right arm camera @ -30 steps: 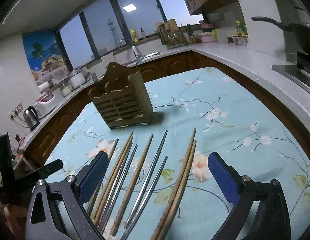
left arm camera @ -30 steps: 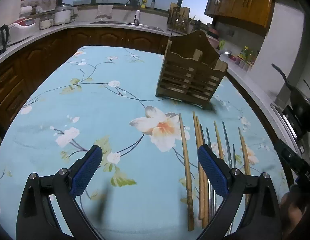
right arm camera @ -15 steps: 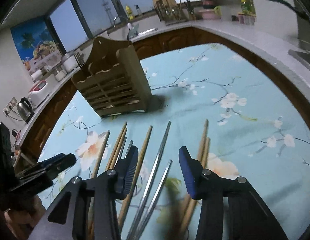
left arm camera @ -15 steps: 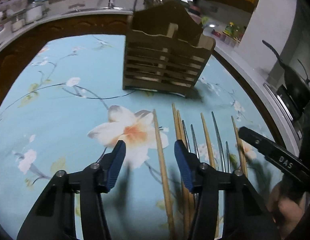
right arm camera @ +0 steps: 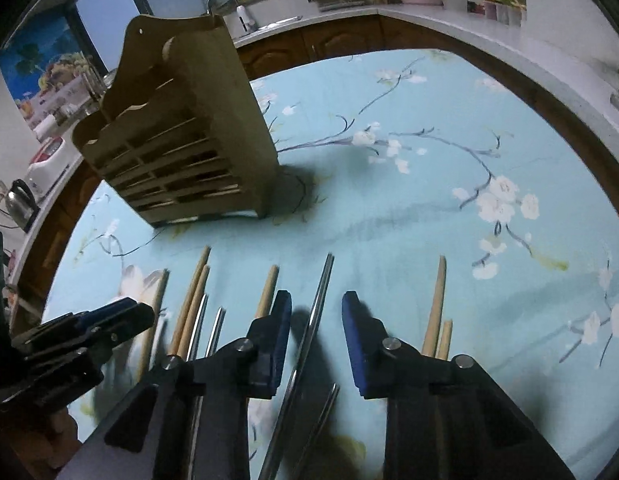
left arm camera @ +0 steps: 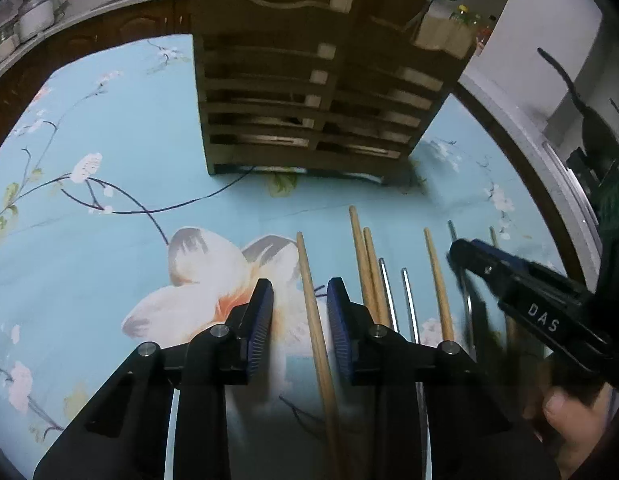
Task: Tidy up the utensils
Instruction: 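Grasp a wooden chopstick with the left tool while the right tool grasps a steel chopstick, then lift the wooden chopstick with the left tool while the right tool carries the steel chopstick to the holder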
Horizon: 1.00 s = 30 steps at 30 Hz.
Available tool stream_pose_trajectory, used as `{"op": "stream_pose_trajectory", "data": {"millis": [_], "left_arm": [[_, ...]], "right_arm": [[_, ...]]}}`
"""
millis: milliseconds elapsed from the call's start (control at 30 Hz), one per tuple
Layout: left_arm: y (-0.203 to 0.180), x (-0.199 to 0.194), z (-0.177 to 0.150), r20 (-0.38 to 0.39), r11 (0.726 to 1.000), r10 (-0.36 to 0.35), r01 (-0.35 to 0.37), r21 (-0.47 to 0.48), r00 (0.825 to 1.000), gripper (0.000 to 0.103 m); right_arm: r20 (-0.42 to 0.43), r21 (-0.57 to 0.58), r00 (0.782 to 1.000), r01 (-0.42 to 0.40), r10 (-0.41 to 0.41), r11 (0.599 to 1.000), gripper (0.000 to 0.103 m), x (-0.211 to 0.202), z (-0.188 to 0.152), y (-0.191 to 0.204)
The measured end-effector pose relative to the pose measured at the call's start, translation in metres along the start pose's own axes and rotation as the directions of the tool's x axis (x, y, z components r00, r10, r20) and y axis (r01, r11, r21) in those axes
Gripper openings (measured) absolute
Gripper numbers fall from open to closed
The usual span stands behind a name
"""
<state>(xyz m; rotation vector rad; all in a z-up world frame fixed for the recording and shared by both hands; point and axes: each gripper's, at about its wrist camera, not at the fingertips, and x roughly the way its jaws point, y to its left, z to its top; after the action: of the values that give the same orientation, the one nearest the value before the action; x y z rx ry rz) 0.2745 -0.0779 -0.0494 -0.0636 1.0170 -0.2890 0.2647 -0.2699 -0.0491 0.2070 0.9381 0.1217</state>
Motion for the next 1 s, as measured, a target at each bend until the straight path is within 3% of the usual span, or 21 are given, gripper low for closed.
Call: {"op": "stream_pose_trajectory", "data": {"millis": [100,233,300,467,633,1000], "left_arm": [[-0.007,0.003,0.001,0.008,0.999,0.025,-0.026,0.033,1.0,0.025],[-0.014,0.006,0.0,0.027,0.995,0.055,-0.057,0.082,0.998,0.007],[-0.014,0.006,0.0,0.03,0.994,0.051,-0.054,0.09,0.998,0.007],[-0.006,-0.006,-0.002,0.038,0.998,0.023,-0.025,0.066,0.999,0.005],[0.005,-0.043,-0.006,0.091,0.999,-0.027,0.025,0.027,0.996,0.005],[0.01,-0.144,-0.013,0.263,0.994,-0.111,0.113,0.01,0.958,0.005]], "right_arm": [[-0.005,-0.035,0.999,0.036,-0.036,0.999,0.021,0.008,0.006,0.007],[-0.007,-0.101,0.997,0.078,-0.079,0.992,0.012,0.014,0.008,0.019],[-0.006,-0.116,0.996,0.083,-0.085,0.99,0.009,0.015,0.008,0.02],[-0.016,-0.033,1.0,-0.017,0.017,0.999,0.005,0.01,0.01,0.006],[0.033,0.015,0.993,-0.11,0.11,0.994,0.004,-0.023,0.007,0.0],[0.199,-0.056,0.955,-0.212,0.219,0.976,0.004,-0.121,0.008,0.029]]}}
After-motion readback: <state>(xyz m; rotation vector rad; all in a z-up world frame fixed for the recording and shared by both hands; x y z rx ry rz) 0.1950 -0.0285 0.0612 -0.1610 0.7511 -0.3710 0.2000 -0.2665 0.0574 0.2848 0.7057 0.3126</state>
